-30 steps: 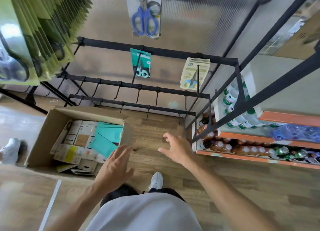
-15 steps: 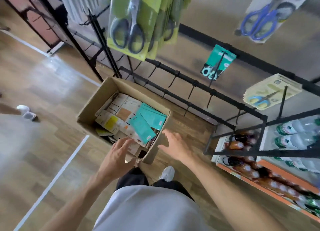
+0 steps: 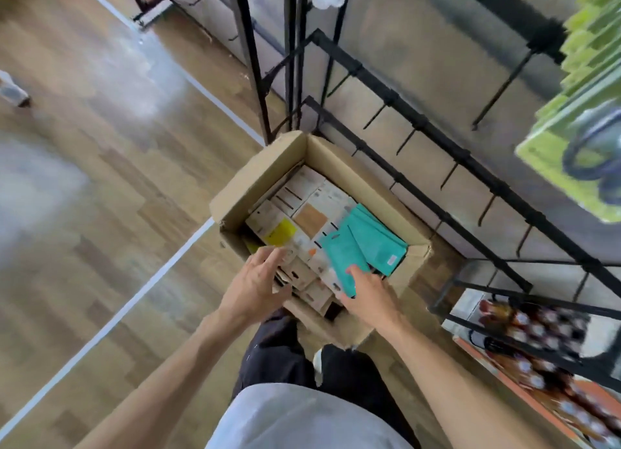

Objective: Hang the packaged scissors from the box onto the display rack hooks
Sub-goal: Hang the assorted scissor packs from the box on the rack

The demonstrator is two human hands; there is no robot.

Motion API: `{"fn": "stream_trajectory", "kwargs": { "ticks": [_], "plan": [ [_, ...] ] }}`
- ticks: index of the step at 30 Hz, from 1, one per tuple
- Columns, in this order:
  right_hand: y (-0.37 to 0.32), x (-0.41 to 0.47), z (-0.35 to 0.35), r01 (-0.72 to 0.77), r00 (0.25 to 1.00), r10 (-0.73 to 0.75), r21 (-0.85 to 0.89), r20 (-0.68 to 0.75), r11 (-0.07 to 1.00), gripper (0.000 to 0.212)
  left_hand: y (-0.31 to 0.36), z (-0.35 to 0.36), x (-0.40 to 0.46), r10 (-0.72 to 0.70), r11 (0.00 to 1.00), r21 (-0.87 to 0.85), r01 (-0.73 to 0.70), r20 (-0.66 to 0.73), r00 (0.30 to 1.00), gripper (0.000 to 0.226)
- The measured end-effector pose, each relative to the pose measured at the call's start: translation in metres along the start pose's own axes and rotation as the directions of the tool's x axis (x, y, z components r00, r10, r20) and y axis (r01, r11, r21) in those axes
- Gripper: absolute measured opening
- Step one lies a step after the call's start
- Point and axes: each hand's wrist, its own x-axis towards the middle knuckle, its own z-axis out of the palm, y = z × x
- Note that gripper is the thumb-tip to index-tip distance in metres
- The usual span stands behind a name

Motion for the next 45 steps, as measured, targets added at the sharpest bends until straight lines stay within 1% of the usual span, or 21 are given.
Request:
{"fn": "stream_trajectory", "kwargs": {
  "ticks": [2, 4, 7, 12, 16, 19, 21, 23, 26, 28, 30, 32, 35, 37, 38, 40, 41, 42, 43, 44, 45],
  "plan": [
    [-0.009, 0.015, 0.008, -0.04, 0.999, 0.04, 0.0, 0.027, 0.999, 0.039, -0.012, -0.002, 0.027, -0.031, 0.999, 0.046, 0.029, 0.031, 0.999, 0.073],
    [-0.015, 0.029, 0.014, -0.081, 0.995, 0.08, 0.024, 0.052, 0.996, 0.038, -0.02, 0.001, 0.053, -0.094, 0.988, 0.128, 0.086, 0.06, 0.994, 0.075],
    [-0.018, 0.047, 0.026, -0.112, 0.991, 0.109, 0.031, 0.077, 0.993, 0.04, -0.028, 0.011, 0.094, -0.169, 0.964, 0.228, 0.136, 0.132, 0.977, 0.074],
    [-0.007, 0.067, 0.038, -0.204, 0.977, 0.198, 0.084, 0.077, 0.975, 0.043, -0.046, 0.05, 0.151, -0.337, 0.94, 0.169, 0.297, 0.322, 0.884, 0.08],
    [0.013, 0.08, 0.045, -0.269, 0.963, 0.266, 0.1, 0.041, 0.958, 0.048, -0.053, 0.068, 0.172, -0.355, 0.93, 0.234, 0.283, 0.375, 0.856, 0.076],
    [0.021, 0.087, 0.05, -0.277, 0.961, 0.275, 0.076, 0.039, 0.958, 0.047, -0.052, 0.067, 0.176, -0.345, 0.93, 0.266, 0.256, 0.383, 0.857, 0.076],
    [0.024, 0.09, 0.054, -0.274, 0.962, 0.273, 0.072, 0.028, 0.959, 0.046, -0.049, 0.062, 0.176, -0.32, 0.94, 0.233, 0.25, 0.342, 0.883, 0.071],
    [0.025, 0.093, 0.058, -0.294, 0.956, 0.292, 0.085, 0.027, 0.952, 0.049, -0.045, 0.057, 0.176, -0.301, 0.949, 0.181, 0.257, 0.282, 0.911, 0.057],
    [0.024, 0.097, 0.064, -0.319, 0.947, 0.32, 0.081, 0.003, 0.944, 0.061, -0.046, 0.053, 0.175, -0.329, 0.941, 0.148, 0.305, 0.181, 0.927, 0.033],
    [0.021, 0.099, 0.067, -0.314, 0.949, 0.313, -0.033, -0.023, 0.949, 0.073, -0.053, 0.052, 0.17, -0.334, 0.939, 0.13, 0.317, 0.136, 0.933, 0.018],
    [0.017, 0.1, 0.071, -0.299, 0.954, 0.291, -0.152, -0.068, 0.942, 0.081, -0.062, 0.052, 0.161, -0.356, 0.934, 0.075, 0.349, 0.126, 0.926, 0.009],
    [0.015, 0.102, 0.077, -0.315, 0.948, 0.302, -0.167, -0.096, 0.934, 0.084, -0.068, 0.051, 0.15, -0.401, 0.914, -0.012, 0.406, 0.131, 0.907, 0.007],
    [0.014, 0.108, 0.082, -0.363, 0.93, 0.353, -0.094, -0.108, 0.927, 0.085, -0.071, 0.049, 0.129, -0.386, 0.891, -0.202, 0.407, 0.133, 0.913, 0.01],
    [0.015, 0.111, 0.084, -0.365, 0.929, 0.356, -0.091, -0.097, 0.927, 0.089, -0.069, 0.045, 0.115, -0.389, 0.85, -0.334, 0.407, 0.121, 0.913, 0.022],
    [0.015, 0.11, 0.085, -0.361, 0.932, 0.354, -0.102, -0.083, 0.927, 0.093, -0.069, 0.044, 0.109, -0.411, 0.82, -0.378, 0.429, 0.133, 0.902, 0.032],
    [0.015, 0.109, 0.089, -0.329, 0.944, 0.322, -0.137, -0.075, 0.934, 0.093, -0.067, 0.043, 0.101, -0.465, 0.772, -0.402, 0.493, 0.171, 0.868, 0.054],
    [0.016, 0.108, 0.092, -0.318, 0.948, 0.31, -0.158, -0.071, 0.935, 0.091, -0.068, 0.043, 0.099, -0.486, 0.751, -0.41, 0.518, 0.188, 0.853, 0.056],
    [0.016, 0.107, 0.094, -0.314, 0.949, 0.304, -0.17, -0.08, 0.934, 0.088, -0.068, 0.044, 0.099, -0.511, 0.722, -0.424, 0.547, 0.206, 0.834, 0.05],
    [0.015, 0.106, 0.095, -0.31, 0.95, 0.298, -0.164, -0.096, 0.936, 0.083, -0.071, 0.045, 0.101, -0.542, 0.69, -0.434, 0.58, 0.221, 0.811, 0.039],
    [0.014, 0.104, 0.095, -0.299, 0.952, 0.286, -0.126, -0.111, 0.946, 0.075, -0.073, 0.044, 0.104, -0.573, 0.665, -0.429, 0.612, 0.233, 0.786, 0.028],
    [0.011, 0.102, 0.094, -0.278, 0.953, 0.27, -0.045, -0.141, 0.959, 0.061, -0.072, 0.042, 0.107, -0.598, 0.651, -0.407, 0.641, 0.246, 0.763, 0.02]
  ]
}}
